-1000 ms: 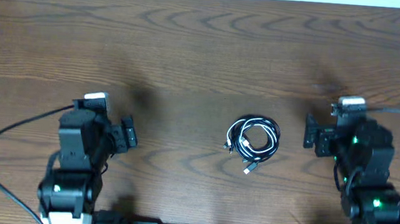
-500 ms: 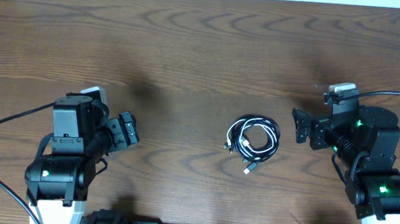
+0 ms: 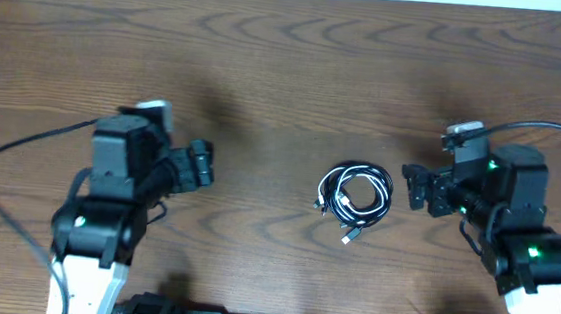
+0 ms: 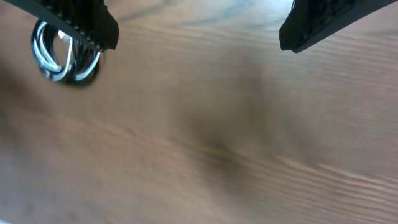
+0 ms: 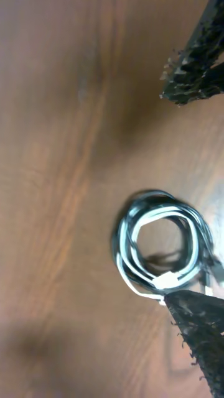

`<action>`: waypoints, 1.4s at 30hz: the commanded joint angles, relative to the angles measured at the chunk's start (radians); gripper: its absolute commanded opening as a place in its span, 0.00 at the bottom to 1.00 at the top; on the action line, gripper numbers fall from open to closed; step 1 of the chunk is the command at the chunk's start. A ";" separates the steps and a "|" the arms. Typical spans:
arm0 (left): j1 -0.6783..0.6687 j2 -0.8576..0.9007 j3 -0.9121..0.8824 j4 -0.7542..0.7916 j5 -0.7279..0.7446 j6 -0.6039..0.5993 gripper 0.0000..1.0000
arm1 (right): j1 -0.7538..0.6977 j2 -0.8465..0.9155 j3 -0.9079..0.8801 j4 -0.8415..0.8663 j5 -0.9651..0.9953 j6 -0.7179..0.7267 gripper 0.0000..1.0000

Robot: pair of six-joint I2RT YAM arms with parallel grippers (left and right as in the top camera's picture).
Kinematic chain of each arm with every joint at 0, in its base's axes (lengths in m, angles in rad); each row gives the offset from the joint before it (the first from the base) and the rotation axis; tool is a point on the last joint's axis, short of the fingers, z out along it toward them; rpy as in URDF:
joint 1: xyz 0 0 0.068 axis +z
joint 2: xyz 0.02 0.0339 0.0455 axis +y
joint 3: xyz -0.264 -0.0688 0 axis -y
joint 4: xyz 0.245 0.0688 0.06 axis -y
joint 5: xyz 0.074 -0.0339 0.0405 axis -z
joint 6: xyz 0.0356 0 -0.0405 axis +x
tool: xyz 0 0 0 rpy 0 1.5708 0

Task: Untangle cables
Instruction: 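Move both grippers inward toward the tangled black and white cables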

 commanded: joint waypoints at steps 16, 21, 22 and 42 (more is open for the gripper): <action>-0.374 0.351 0.045 0.085 -0.098 0.008 0.88 | 0.139 0.291 0.047 -0.033 0.119 0.210 0.72; -0.374 0.364 0.045 0.081 -0.098 -0.005 0.88 | 0.140 0.391 0.047 -0.031 0.119 0.209 0.70; -0.374 0.364 0.045 0.081 -0.098 -0.005 0.88 | 0.140 0.412 0.046 -0.028 0.119 0.209 0.68; -0.374 0.364 0.045 0.082 -0.095 -0.005 0.88 | 0.146 0.691 0.046 0.163 0.096 0.339 0.38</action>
